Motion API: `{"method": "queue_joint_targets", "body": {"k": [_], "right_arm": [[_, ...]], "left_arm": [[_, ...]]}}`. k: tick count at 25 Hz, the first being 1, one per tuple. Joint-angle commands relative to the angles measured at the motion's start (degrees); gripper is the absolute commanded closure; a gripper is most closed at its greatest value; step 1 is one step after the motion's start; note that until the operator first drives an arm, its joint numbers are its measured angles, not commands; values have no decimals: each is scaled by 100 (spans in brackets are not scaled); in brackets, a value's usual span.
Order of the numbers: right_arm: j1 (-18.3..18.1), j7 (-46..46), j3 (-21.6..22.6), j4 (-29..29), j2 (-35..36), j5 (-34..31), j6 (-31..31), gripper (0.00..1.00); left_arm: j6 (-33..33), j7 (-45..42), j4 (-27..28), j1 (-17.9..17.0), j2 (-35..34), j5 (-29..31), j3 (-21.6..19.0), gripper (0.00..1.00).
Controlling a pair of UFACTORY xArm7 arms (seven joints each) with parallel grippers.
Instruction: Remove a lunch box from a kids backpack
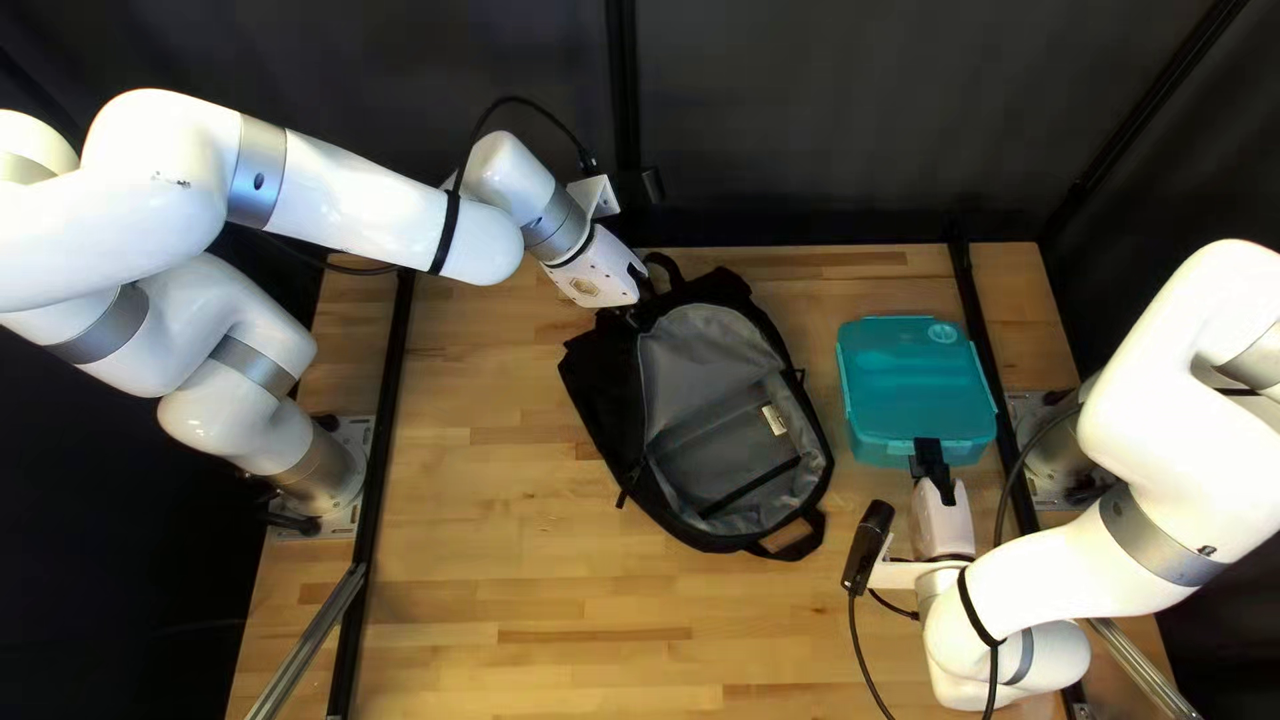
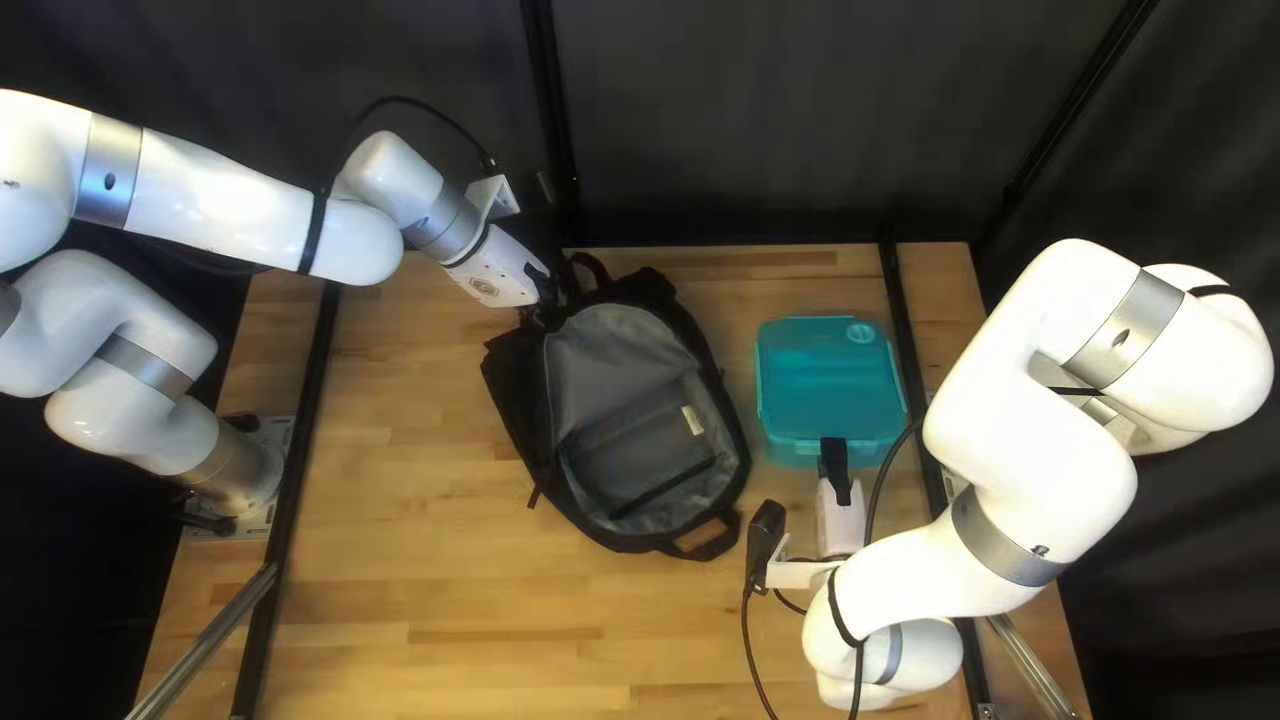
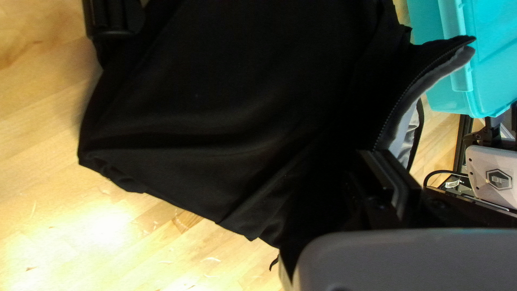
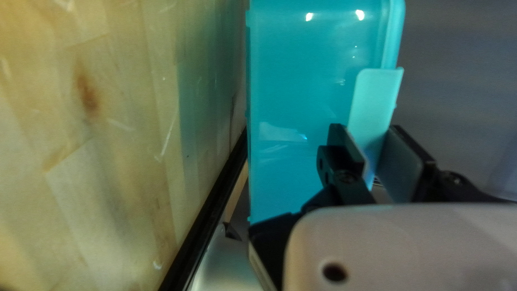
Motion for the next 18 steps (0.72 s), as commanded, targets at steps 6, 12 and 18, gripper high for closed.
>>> {"method": "queue_joint_targets", "body": {"k": [6,12,18], "right_arm": [[88,288,76,-142,-162,80,-161,0],[188,368,150,-155,-492,257,111,0],[256,224,192,187,-651,351,558,0]], "left_arm": [[0,0,0,0,0,0,0,100],[0,0,0,0,0,0,0,100],[0,0,0,0,0,0,0,100]]}}
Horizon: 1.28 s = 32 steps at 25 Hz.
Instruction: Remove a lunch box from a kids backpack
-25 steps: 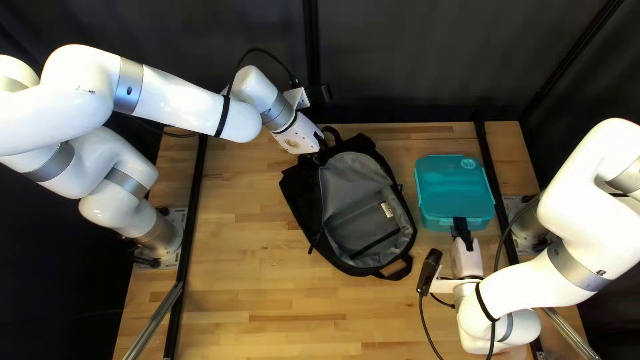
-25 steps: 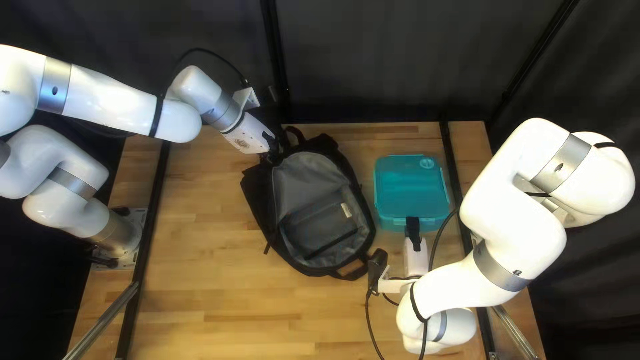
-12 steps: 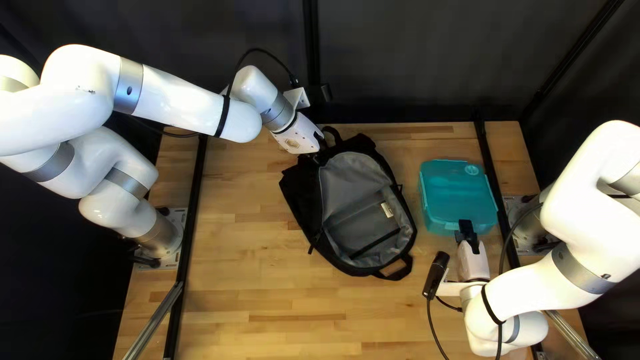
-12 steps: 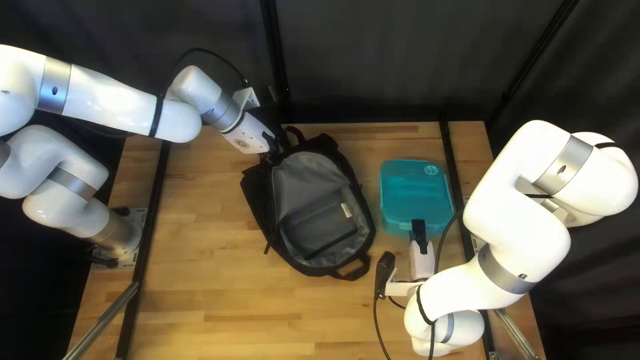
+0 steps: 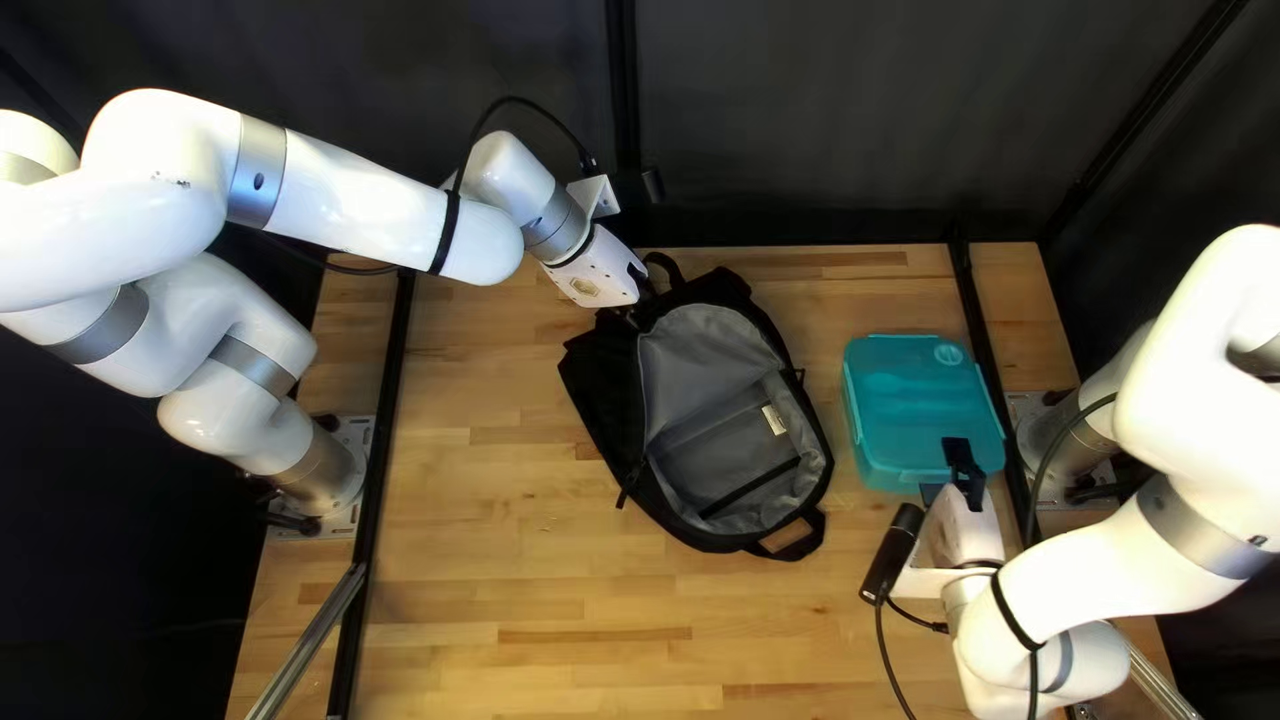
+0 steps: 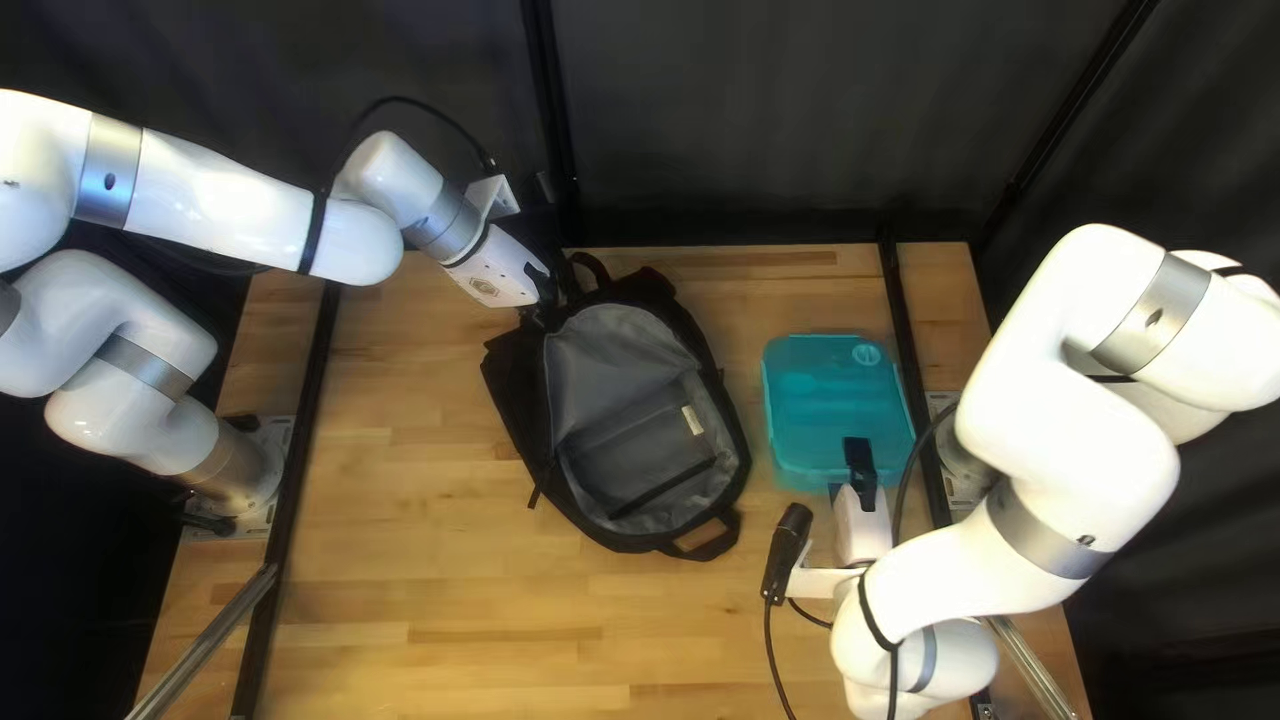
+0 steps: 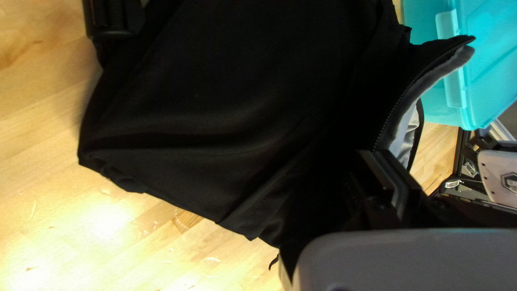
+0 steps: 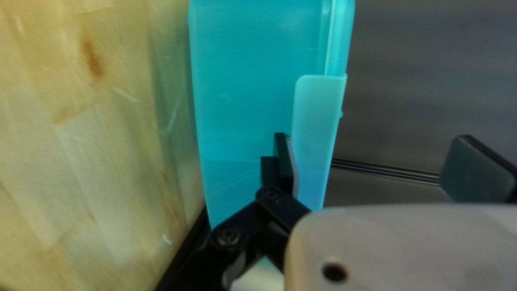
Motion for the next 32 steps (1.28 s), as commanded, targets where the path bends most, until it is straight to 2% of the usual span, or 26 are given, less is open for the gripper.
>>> {"method": "queue_joint_targets", "body": {"k": [1,8,12,17,25,32], "right_arm": [[43,-109,29,287,-57,53,258,0],[64,-279,65,922,163,57,207,0],[60,-107,107,990,426,126,-344,0],[50,249,164,538,379,166,-1211,0],[-132,177,60,102,-370,230,-1555,0],[-305,909,-61,-967,-1238,563,-2559,0]], "left_arm": [[0,0,0,0,0,0,0,100],[0,0,0,0,0,0,0,100],[0,0,0,0,0,0,0,100],[0,0,0,0,0,0,0,100],[0,0,0,0,0,0,0,100],[0,0,0,0,0,0,0,100]]}}
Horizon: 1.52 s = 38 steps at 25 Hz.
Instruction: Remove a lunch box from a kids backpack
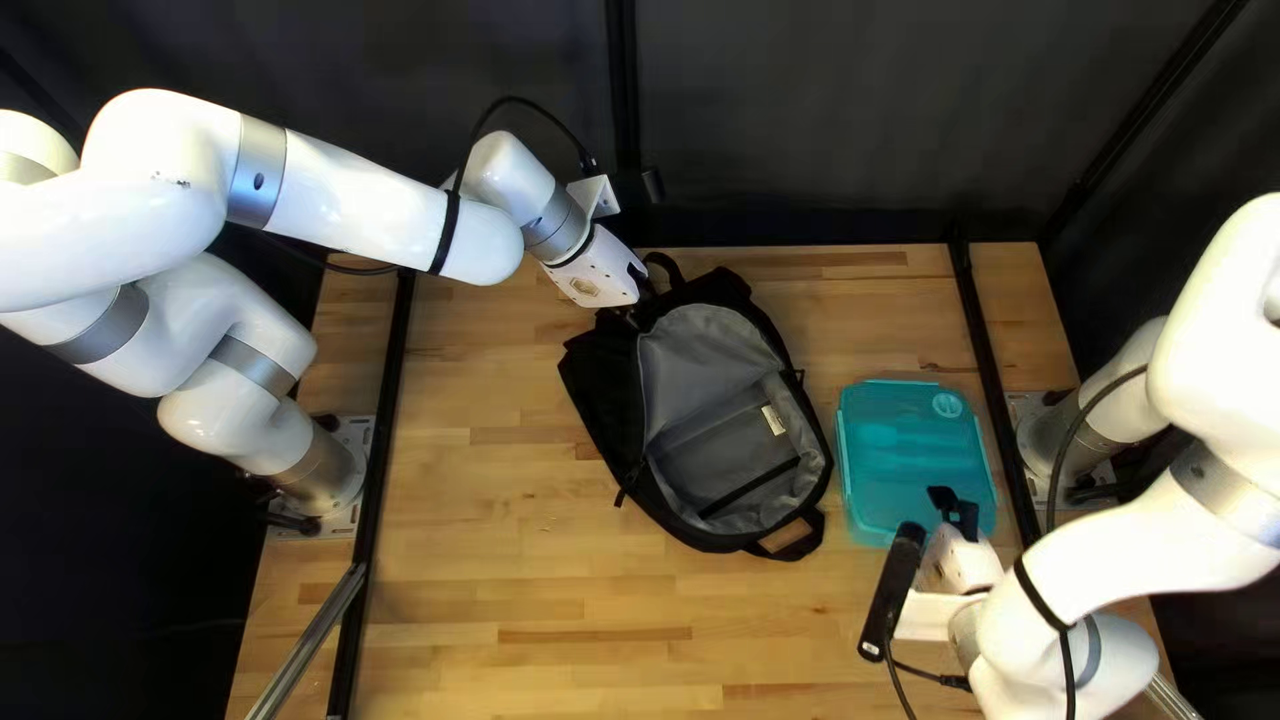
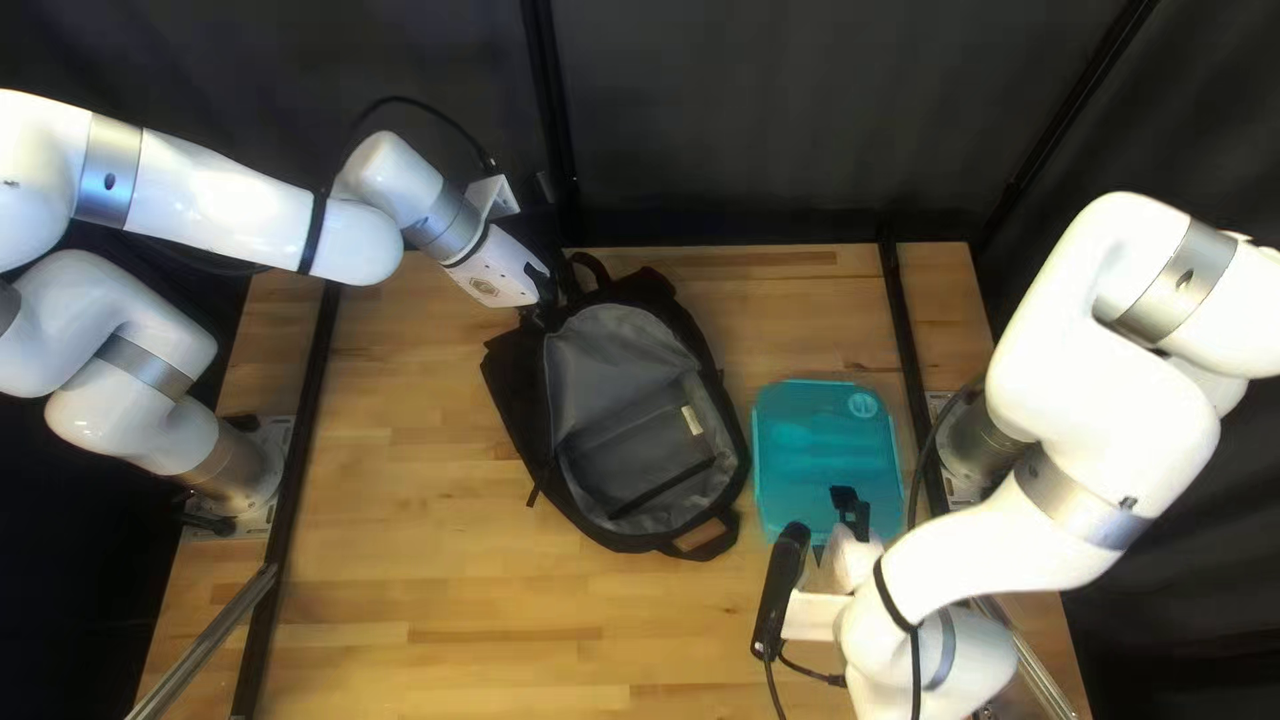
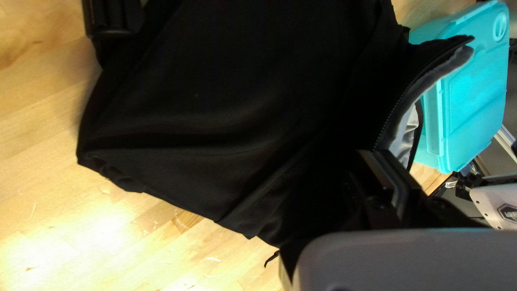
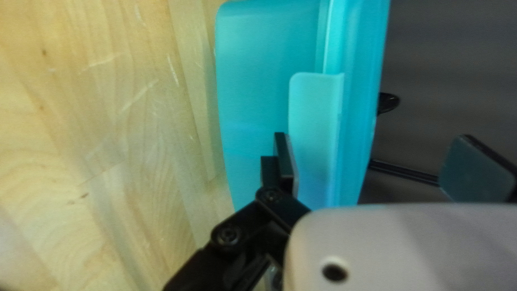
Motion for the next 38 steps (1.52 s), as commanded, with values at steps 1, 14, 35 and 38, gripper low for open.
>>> {"method": "queue_joint_targets", "body": {"k": [1,14,35,38], "right_arm": [[-88,472,-75,-562,-530,213,-499,0],[-189,256,-171,62,-1375,315,537,0],[-875,-361,-727,2616,-2188,49,3422,0],[-902,-400,-767,2611,-2167,-17,3366,0]], "left_arm": [[0,0,0,0,0,0,0,100],[0,0,0,0,0,0,0,100],[0,0,0,0,0,0,0,100],[0,0,0,0,0,0,0,0]]}}
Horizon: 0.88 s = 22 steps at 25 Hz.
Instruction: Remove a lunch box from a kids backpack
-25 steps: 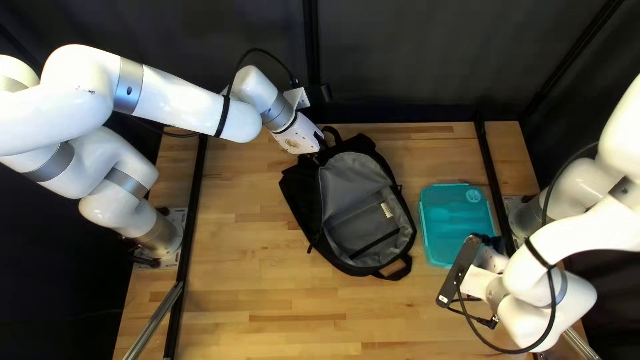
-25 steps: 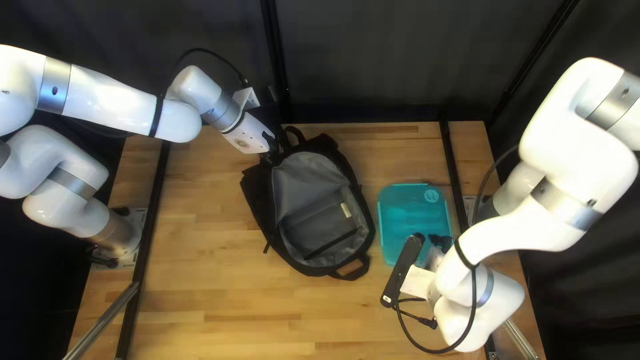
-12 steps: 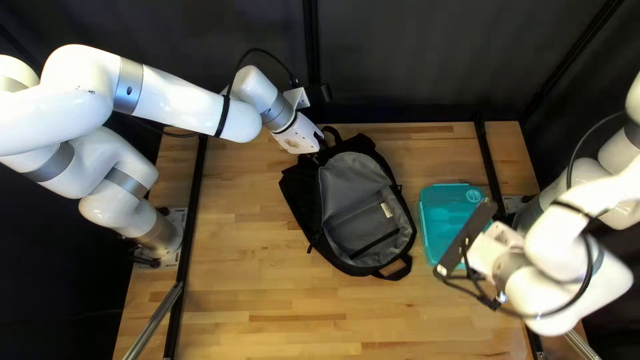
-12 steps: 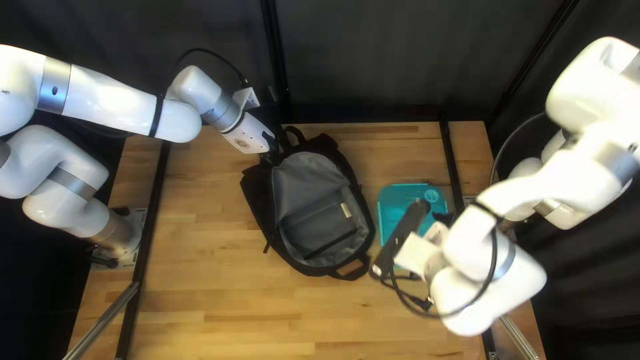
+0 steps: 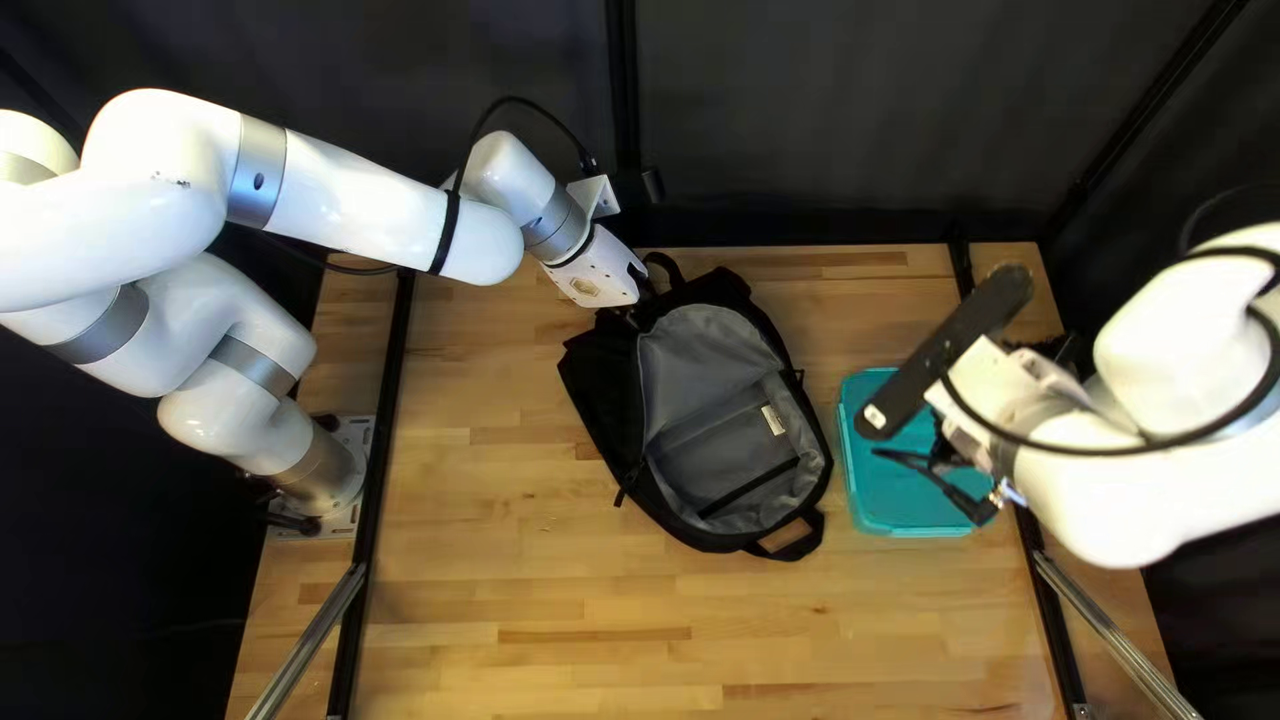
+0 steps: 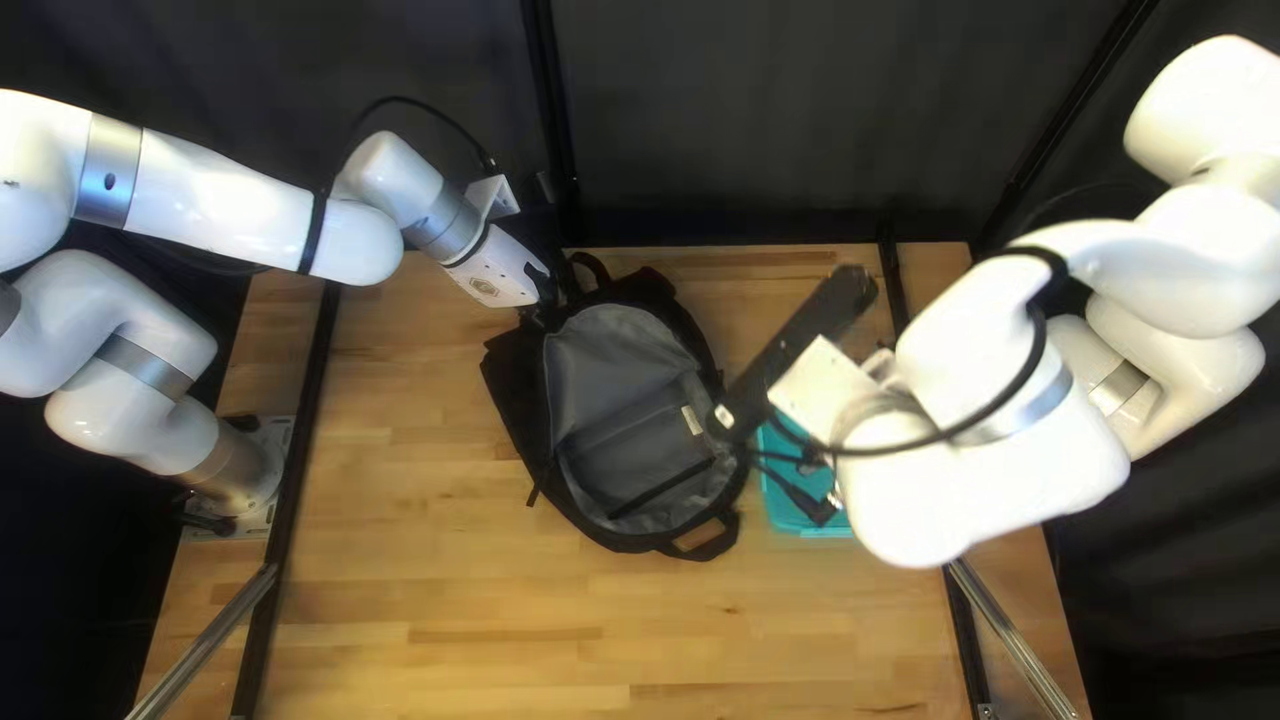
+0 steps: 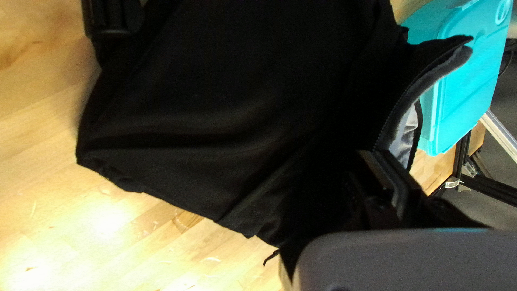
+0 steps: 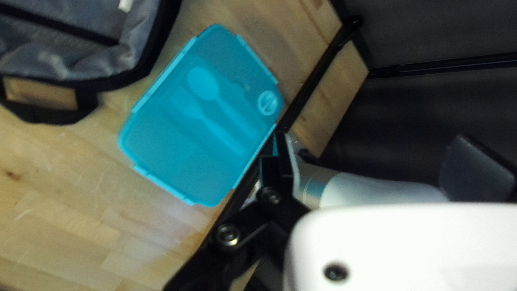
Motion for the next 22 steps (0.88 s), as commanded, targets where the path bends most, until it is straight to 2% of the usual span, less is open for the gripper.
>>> {"method": "queue_joint_targets", "body": {"k": [1,8,22], "right_arm": [[-48,-82,-70,24,38,-100,-59,0],[-27,-11,-33,-31,14,-94,-78,0],[-52,-17,10,210,-67,-195,308,0]], "left_arm": [[0,0,0,0,0,0,0,0],[0,0,0,0,0,0,0,0],[0,0,0,0,0,0,0,0]]}}
